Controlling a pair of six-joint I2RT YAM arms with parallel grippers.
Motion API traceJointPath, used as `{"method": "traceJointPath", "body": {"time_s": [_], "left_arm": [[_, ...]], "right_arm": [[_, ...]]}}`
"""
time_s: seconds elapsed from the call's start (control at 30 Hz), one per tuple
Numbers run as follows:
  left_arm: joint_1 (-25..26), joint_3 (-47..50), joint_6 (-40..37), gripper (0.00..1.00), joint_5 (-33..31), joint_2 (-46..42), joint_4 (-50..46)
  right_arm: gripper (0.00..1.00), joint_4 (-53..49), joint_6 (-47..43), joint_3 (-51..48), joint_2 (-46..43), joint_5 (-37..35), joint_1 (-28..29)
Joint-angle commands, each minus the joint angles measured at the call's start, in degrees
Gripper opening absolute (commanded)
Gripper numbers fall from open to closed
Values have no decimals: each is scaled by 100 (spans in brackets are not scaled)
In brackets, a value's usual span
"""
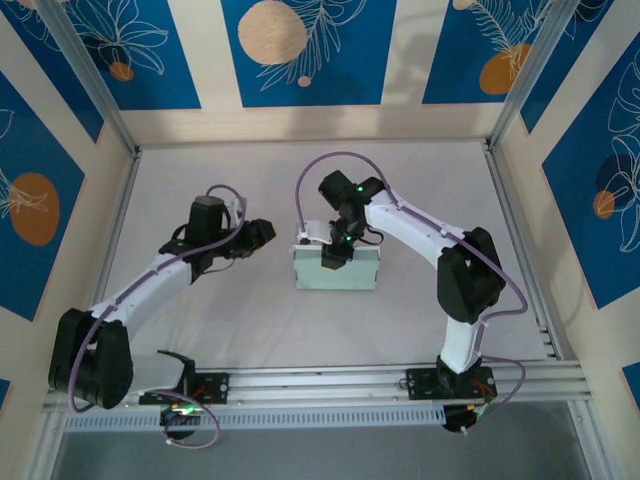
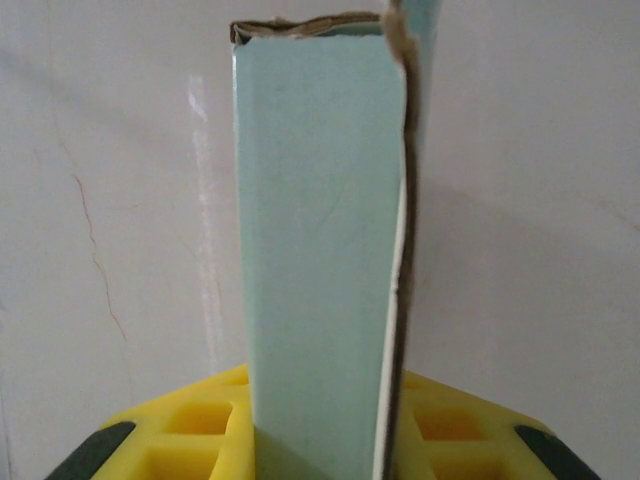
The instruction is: Fold the paper box
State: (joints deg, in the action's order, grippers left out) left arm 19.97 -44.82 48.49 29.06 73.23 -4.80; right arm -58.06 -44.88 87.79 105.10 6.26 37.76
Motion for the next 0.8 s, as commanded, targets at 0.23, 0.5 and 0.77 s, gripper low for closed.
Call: {"method": "traceJointPath", "body": {"time_s": [0.23,0.5,0.77], "left_arm": [[435,217,674,44,299,100,710],[674,201,1067,41,425,266,1049],[781,193,1171,39,417,244,1132]], "right_arm": [[7,399,27,-266,-165,-476,92],[7,445,38,-281,-149,-494,69],[7,395,32,-227,-62,-503,47]]}}
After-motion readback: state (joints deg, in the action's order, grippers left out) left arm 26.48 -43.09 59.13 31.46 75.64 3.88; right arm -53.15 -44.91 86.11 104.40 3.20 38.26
